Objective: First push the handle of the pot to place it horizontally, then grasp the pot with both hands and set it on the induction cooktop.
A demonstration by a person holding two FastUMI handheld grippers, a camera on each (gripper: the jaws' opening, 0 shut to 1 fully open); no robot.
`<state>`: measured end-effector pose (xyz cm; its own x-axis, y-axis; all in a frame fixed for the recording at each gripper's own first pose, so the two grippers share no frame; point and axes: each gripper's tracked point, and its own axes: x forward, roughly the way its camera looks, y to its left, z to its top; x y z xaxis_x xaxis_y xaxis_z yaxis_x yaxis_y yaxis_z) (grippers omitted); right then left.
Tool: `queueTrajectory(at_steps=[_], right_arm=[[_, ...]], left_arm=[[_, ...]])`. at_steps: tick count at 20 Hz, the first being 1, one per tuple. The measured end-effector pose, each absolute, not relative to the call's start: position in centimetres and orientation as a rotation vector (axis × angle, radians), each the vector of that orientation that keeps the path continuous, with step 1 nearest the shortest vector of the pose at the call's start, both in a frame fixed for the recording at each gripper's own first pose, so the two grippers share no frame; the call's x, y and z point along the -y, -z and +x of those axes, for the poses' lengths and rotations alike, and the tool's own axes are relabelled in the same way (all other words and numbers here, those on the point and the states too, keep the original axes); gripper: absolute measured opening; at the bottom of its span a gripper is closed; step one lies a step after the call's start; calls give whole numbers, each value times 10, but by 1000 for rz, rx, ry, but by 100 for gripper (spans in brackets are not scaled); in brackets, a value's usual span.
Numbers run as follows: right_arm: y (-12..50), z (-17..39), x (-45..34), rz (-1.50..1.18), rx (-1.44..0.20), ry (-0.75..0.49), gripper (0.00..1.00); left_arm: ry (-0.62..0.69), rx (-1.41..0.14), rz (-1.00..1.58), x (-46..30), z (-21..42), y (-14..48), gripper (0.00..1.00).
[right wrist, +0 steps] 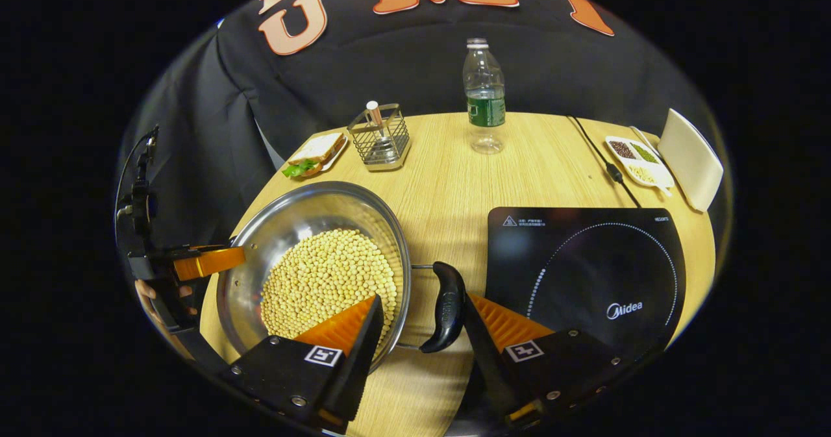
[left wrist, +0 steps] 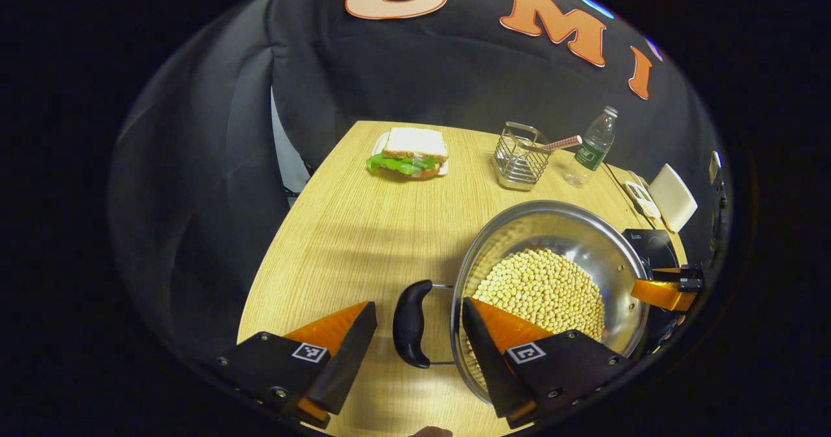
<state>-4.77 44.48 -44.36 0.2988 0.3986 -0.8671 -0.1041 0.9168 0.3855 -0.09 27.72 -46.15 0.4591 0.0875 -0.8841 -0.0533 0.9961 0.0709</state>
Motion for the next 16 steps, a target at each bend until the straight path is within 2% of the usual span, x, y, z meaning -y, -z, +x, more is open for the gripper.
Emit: queueTrajectory(at_steps=[10, 11, 12, 16], right_arm=[[462, -35, -451, 124, -1182, -325, 76], [465, -34, -453, 98, -1171, -323, 67], [468, -32, -454, 68, -1161, -322, 76], [475, -34, -457, 32, -1163, -307, 80]], left_arm=[[-126, -1102, 57, -274, -2, 482, 85], [-130, -1100, 62, -274, -2, 482, 86], [-129, -1095, 66, -274, -2, 481, 85], [-132, -1072, 95, -272, -4, 481, 85]])
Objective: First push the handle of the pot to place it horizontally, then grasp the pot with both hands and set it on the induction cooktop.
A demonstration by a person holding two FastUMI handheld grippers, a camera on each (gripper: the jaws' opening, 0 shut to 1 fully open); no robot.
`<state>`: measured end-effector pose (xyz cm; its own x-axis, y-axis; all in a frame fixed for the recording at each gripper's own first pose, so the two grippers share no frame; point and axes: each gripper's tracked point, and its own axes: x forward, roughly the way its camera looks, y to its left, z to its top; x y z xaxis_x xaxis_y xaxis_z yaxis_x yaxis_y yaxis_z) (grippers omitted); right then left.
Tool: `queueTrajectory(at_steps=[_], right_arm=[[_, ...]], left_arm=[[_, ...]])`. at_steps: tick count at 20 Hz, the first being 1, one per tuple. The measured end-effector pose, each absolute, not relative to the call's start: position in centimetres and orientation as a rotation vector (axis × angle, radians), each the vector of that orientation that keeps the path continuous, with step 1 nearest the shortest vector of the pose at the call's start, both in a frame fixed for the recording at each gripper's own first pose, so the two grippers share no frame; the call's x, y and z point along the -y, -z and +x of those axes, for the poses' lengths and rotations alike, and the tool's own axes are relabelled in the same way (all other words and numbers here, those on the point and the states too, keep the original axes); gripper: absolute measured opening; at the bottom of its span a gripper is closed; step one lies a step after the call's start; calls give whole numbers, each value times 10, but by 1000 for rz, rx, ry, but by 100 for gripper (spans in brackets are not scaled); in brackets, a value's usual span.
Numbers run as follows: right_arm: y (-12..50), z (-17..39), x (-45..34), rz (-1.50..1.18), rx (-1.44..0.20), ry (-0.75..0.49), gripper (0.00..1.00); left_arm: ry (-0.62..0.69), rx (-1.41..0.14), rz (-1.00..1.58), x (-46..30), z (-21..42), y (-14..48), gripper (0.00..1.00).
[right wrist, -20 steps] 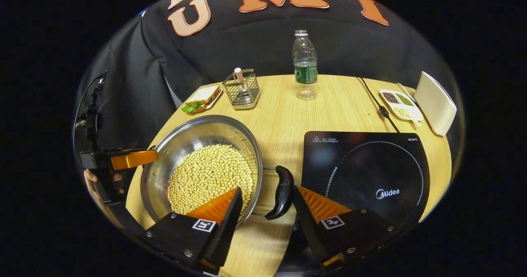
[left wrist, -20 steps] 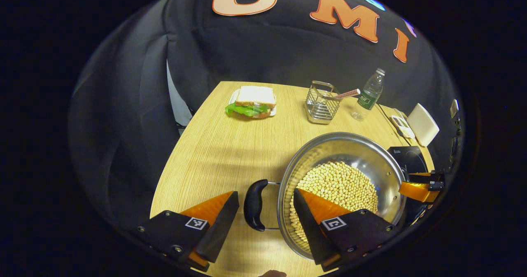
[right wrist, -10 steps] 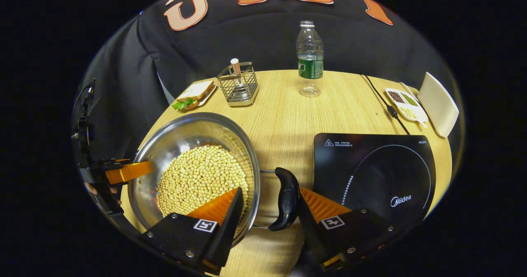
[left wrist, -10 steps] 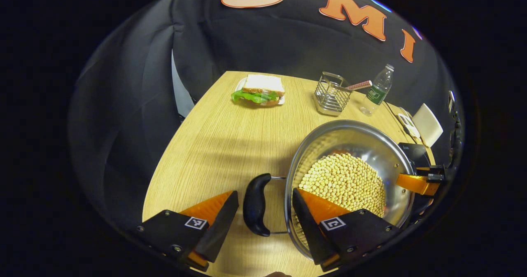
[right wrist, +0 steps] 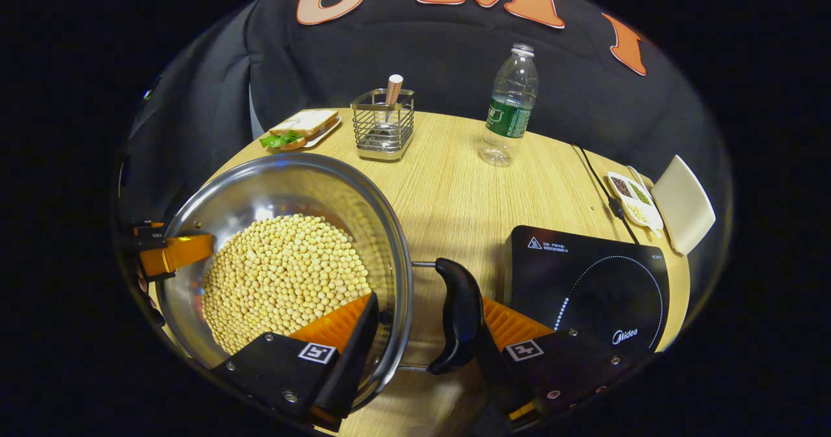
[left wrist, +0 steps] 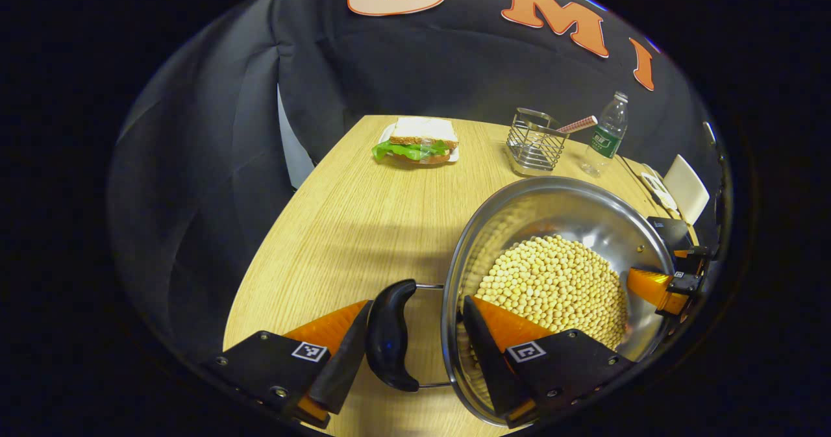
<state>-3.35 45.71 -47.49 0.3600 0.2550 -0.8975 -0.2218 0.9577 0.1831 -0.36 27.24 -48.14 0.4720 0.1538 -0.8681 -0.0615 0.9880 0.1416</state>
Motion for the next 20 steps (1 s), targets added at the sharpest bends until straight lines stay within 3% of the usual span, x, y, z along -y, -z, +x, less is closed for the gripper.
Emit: queueTrajectory(at_steps=[2, 3, 8, 9, 12, 20], right_arm=[[478, -36, -459, 104, -1202, -322, 78], [479, -37, -461, 143, -1214, -332, 76], [478, -37, -462, 211, -1230, -336, 55], [478, -38, -462, 230, -1238, -331, 58], [473, -36, -459, 240, -1210, -338, 53], [435, -22, -417, 252, -1110, -297, 52]], left_arm=[[-130, -1059, 70, -267, -2, 480, 83], [-135, -1051, 68, -269, -3, 480, 72], [-185, -1012, 45, -270, -3, 475, 66], [-194, -1004, 51, -271, -4, 472, 65], [-219, -971, 48, -271, 0, 464, 64], [-175, -892, 75, -260, -11, 394, 64]])
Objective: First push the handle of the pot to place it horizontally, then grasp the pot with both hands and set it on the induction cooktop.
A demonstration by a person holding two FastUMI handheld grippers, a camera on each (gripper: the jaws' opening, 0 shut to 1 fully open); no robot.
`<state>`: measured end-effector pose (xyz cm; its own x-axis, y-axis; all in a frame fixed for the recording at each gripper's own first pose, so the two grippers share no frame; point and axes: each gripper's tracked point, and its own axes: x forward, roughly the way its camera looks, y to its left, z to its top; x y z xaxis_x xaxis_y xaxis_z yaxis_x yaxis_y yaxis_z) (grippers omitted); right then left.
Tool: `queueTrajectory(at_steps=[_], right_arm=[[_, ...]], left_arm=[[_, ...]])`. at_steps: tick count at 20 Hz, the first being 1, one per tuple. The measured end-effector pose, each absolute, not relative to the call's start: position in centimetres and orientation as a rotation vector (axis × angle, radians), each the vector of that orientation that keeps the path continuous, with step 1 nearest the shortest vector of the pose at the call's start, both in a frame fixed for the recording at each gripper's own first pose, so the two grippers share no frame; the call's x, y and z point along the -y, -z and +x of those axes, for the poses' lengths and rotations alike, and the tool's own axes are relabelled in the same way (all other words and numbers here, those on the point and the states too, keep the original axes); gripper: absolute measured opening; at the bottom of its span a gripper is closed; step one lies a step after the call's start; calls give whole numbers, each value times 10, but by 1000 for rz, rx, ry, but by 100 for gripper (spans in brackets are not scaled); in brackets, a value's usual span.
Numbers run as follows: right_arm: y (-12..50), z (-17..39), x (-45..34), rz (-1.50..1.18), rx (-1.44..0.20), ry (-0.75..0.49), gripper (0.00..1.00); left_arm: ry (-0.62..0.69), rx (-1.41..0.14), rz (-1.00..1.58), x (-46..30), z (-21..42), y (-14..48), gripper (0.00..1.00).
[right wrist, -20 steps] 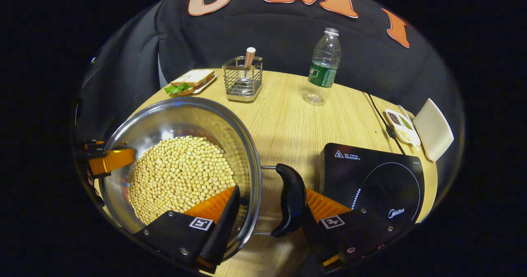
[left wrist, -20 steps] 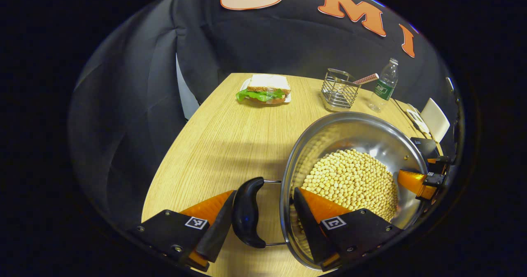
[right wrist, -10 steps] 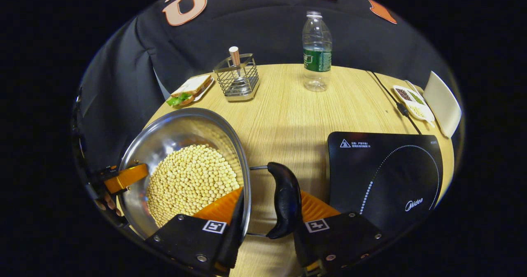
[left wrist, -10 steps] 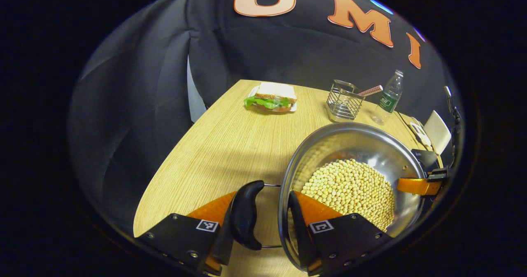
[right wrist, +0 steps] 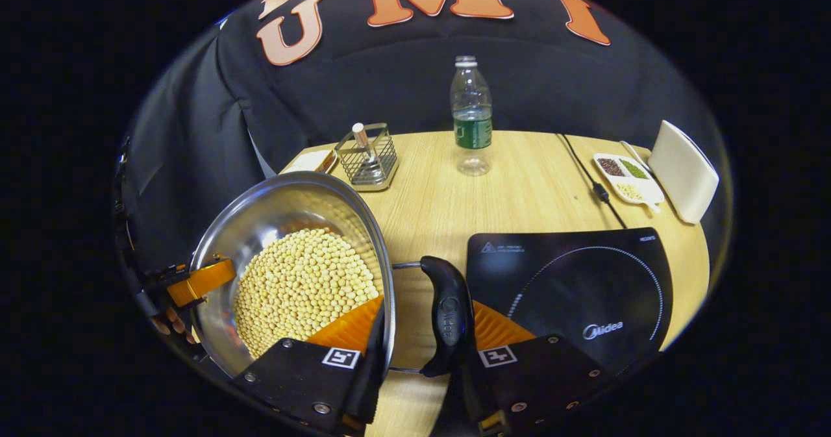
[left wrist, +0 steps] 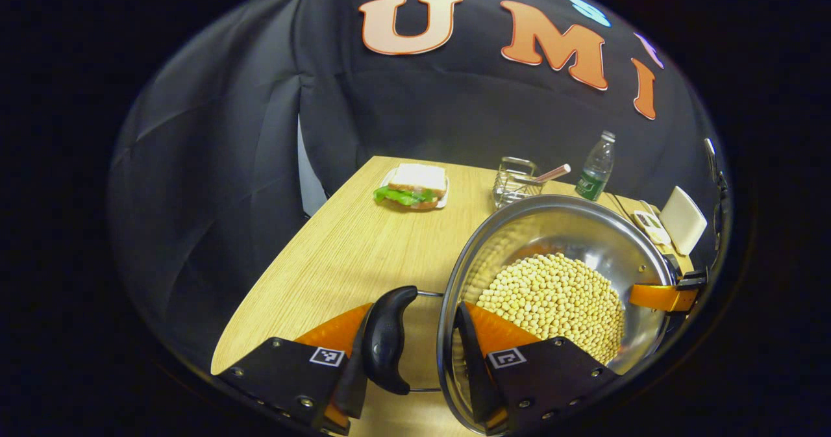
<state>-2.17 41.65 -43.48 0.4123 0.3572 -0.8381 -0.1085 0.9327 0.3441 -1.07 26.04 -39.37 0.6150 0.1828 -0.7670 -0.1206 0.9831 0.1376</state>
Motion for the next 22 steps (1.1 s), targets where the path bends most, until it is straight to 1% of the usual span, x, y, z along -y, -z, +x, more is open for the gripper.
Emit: queueTrajectory(at_steps=[4, 11, 12, 13, 18, 22], right_arm=[[417, -25, -373, 260, -1078, -256, 52], [402, -20, -295, 256, -1049, -190, 52], [399, -21, -284, 257, -1045, -179, 47], [396, -21, -273, 255, -1037, -170, 52], [380, -21, -221, 263, -1020, -123, 52], [378, -18, -176, 275, -1012, -85, 52]], left_arm=[[-137, -871, 85, -241, -10, 369, 64], [-57, -839, 115, -169, 4, 347, 64], [-47, -831, 115, -160, 6, 343, 64], [-37, -828, 116, -154, 7, 346, 64], [15, -802, 128, -117, 18, 336, 64], [63, -781, 151, -92, 25, 330, 64]])
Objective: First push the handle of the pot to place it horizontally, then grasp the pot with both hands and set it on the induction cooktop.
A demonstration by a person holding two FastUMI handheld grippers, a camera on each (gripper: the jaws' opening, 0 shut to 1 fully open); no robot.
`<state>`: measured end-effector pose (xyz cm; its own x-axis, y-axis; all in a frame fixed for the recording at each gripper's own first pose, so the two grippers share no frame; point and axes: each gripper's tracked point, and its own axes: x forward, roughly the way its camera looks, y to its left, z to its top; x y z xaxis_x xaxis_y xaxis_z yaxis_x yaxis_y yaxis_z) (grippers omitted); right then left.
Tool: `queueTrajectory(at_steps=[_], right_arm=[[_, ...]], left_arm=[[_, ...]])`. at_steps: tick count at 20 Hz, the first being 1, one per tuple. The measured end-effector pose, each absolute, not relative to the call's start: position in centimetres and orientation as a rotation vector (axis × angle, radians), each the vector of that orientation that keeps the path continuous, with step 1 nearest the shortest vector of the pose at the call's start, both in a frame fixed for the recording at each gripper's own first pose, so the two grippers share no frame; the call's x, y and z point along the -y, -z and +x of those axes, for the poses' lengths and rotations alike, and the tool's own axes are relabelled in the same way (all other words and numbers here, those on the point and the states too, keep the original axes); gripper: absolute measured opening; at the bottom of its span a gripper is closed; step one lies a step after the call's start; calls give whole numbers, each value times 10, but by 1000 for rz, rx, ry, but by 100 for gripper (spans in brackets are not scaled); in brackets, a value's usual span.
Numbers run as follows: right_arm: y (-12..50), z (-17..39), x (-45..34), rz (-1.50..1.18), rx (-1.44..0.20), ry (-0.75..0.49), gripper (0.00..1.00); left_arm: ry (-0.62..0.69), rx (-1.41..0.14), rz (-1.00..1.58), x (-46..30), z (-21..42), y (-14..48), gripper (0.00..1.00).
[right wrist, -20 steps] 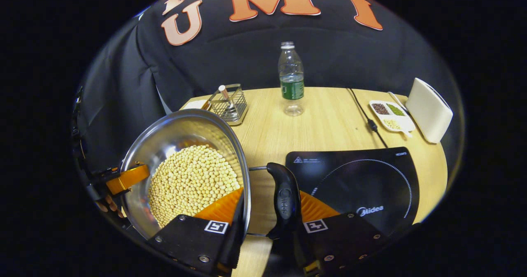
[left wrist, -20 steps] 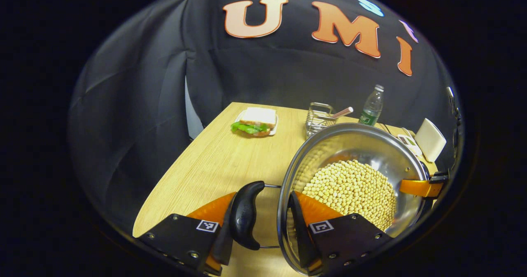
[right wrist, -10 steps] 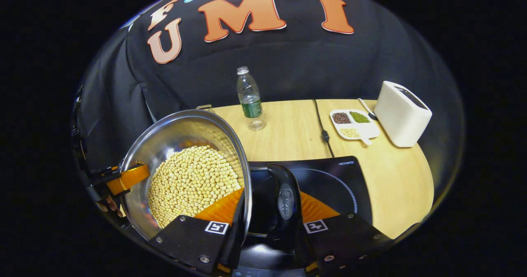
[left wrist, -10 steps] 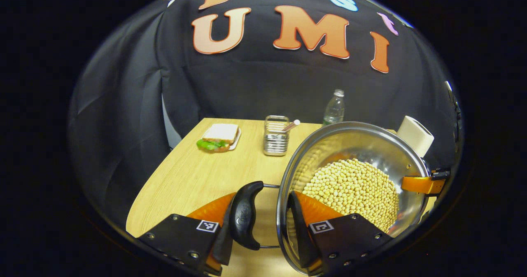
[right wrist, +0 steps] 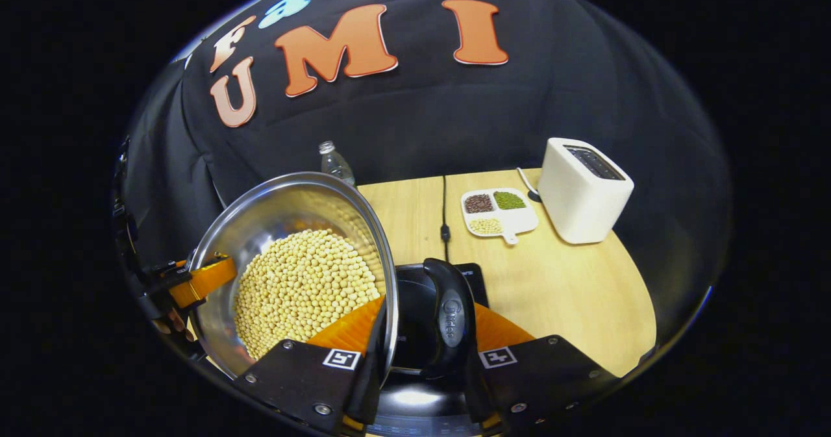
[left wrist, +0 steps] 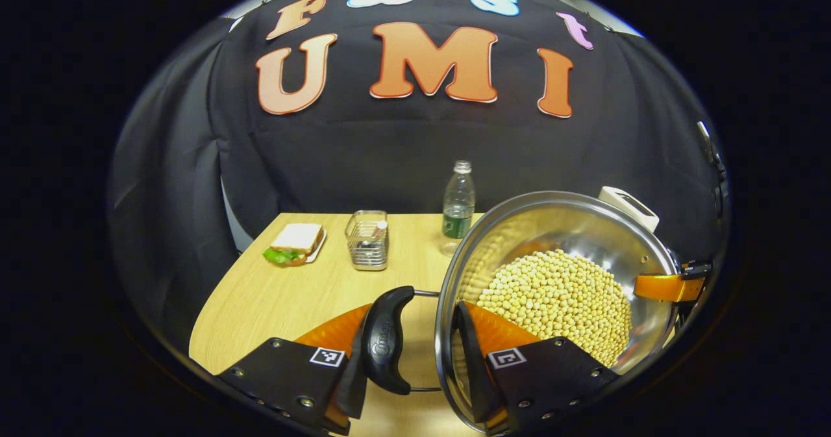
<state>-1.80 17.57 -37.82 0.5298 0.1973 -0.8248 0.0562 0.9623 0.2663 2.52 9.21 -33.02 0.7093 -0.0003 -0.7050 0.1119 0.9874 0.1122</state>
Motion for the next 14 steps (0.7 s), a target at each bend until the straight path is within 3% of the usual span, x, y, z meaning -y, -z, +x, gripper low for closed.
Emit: queueTrajectory(at_steps=[14], right_arm=[[421, -24, -125, 289, -1064, -44, 52]], left_arm=[[111, -852, 164, -55, 17, 353, 64]])
